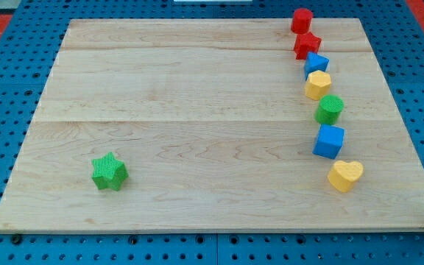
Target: Move the green star towards the bottom center of the board
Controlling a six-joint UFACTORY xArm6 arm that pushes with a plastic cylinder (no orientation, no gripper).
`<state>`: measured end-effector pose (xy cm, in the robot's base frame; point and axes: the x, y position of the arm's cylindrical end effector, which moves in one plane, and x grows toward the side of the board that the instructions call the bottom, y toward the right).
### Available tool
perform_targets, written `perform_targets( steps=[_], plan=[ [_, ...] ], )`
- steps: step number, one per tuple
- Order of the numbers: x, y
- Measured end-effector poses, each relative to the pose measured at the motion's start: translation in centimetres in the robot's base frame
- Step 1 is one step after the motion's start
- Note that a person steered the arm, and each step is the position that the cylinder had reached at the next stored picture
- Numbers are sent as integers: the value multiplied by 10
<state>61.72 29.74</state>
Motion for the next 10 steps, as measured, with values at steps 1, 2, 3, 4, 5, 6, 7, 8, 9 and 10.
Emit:
perform_targets(
  steps=[1, 2, 3, 4, 5, 6, 7, 8, 9, 10],
  plan=[
    [1, -31],
    [1, -66],
    [0, -116],
    [1, -196],
    [-1, -323],
    [-16, -467],
    [-71, -534],
    [-92, -523],
    [-91, -454],
    [-84, -418]
  ],
)
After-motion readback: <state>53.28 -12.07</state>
